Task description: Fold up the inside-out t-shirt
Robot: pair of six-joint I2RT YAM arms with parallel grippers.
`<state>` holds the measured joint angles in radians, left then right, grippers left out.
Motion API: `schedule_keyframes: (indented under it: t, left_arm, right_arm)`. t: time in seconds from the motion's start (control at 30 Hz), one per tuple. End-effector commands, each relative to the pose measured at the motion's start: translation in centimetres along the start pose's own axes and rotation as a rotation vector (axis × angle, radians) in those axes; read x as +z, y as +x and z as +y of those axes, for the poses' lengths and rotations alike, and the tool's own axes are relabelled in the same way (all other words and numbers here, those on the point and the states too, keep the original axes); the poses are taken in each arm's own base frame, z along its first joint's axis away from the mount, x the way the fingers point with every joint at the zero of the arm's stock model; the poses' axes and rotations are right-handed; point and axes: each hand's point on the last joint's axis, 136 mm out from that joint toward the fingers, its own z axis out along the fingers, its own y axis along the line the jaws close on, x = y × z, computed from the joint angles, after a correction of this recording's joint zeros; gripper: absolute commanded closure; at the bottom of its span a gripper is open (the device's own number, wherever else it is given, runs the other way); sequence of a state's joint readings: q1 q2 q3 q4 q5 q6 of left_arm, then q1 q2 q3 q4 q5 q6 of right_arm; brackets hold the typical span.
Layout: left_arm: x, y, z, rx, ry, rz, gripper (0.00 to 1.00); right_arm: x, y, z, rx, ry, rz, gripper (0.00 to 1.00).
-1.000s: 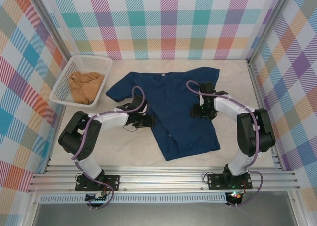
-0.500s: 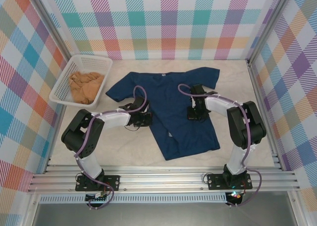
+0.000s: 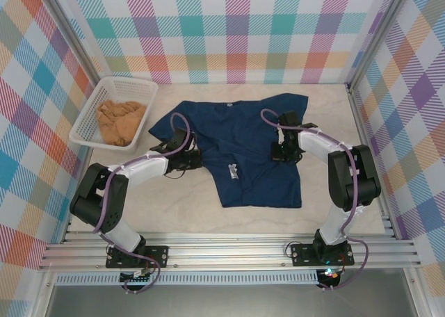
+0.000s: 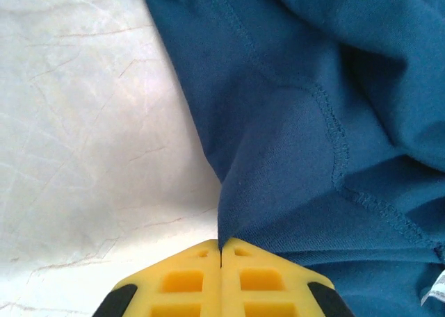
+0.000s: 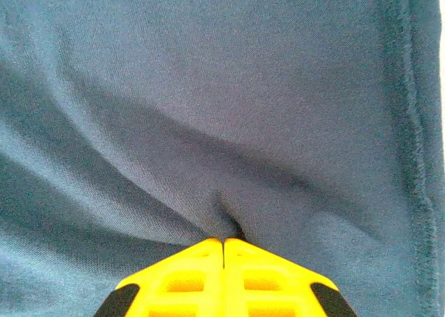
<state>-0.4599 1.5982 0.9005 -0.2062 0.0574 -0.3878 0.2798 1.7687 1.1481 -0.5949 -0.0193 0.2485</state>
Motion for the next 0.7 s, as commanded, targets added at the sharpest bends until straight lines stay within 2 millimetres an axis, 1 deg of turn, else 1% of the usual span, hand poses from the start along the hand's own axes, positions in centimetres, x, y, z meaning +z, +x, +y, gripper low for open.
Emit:
schedule_keyframes:
  t: [0.0, 0.03, 0.07, 0.1, 0.13, 0.17, 0.2, 0.27, 0.3, 0.37, 0.47, 0.53, 0.63, 0.67]
  left_arm:
    - [-1.0, 2.1, 3.7, -0.002, -0.140, 0.059, 1.00]
    - [-1.2, 2.4, 4.1, -0.001, -0.160, 0.062, 1.00]
    - [-1.4, 2.6, 4.5, 0.001, -0.175, 0.064, 0.95]
    - [-1.7, 2.9, 4.9, 0.003, -0.189, 0.063, 0.87]
    - [-2.0, 3.0, 5.0, 0.007, -0.192, 0.060, 0.72]
    - [-2.3, 3.1, 4.6, 0.020, -0.168, 0.053, 0.61]
    - [-2.7, 3.1, 3.9, 0.035, -0.134, 0.042, 0.55]
    - [-3.6, 3.2, 1.0, 0.098, -0.019, 0.000, 0.44]
    - [-4.1, 3.0, -0.9, 0.139, 0.047, -0.036, 0.43]
    - [-5.5, 4.2, -5.9, 0.285, 0.232, -0.073, 0.41]
    - [-7.0, 6.6, -12.2, 0.492, 0.404, -0.092, 0.39]
    - [-6.8, 7.9, -15.4, 0.577, 0.457, -0.067, 0.39]
    - [-4.3, 10.1, -18.7, 0.632, 0.457, 0.027, 0.41]
    - [-3.5, 10.7, -19.1, 0.639, 0.444, 0.047, 0.42]
  right_arm:
    - [-1.5, -0.6, -0.9, -0.001, 0.029, -0.016, 0.97]
    - [-1.7, -0.8, -0.9, -0.002, 0.031, -0.021, 0.96]
    - [-1.9, -0.9, -0.8, -0.009, 0.029, -0.026, 0.95]
    - [-2.1, -1.1, -0.7, -0.012, 0.026, -0.031, 0.93]
    - [-2.3, -1.1, -0.5, -0.016, 0.015, -0.033, 0.89]
    - [-2.5, -1.2, 0.0, -0.018, -0.009, -0.035, 0.83]
    - [-2.6, -1.1, 0.5, -0.021, -0.037, -0.034, 0.79]
    - [-3.1, -0.8, 1.4, -0.022, -0.091, -0.038, 0.68]
    - [-3.3, -0.7, 1.6, -0.024, -0.104, -0.042, 0.65]
    - [-3.9, -0.4, 1.7, -0.027, -0.112, -0.050, 0.59]
    - [-4.6, 0.0, 1.6, -0.028, -0.108, -0.063, 0.56]
    - [-4.9, 0.1, 1.3, -0.027, -0.096, -0.074, 0.54]
    - [-5.5, -0.1, 0.6, -0.025, -0.070, -0.090, 0.53]
    - [-5.7, -0.1, 0.3, -0.023, -0.064, -0.097, 0.53]
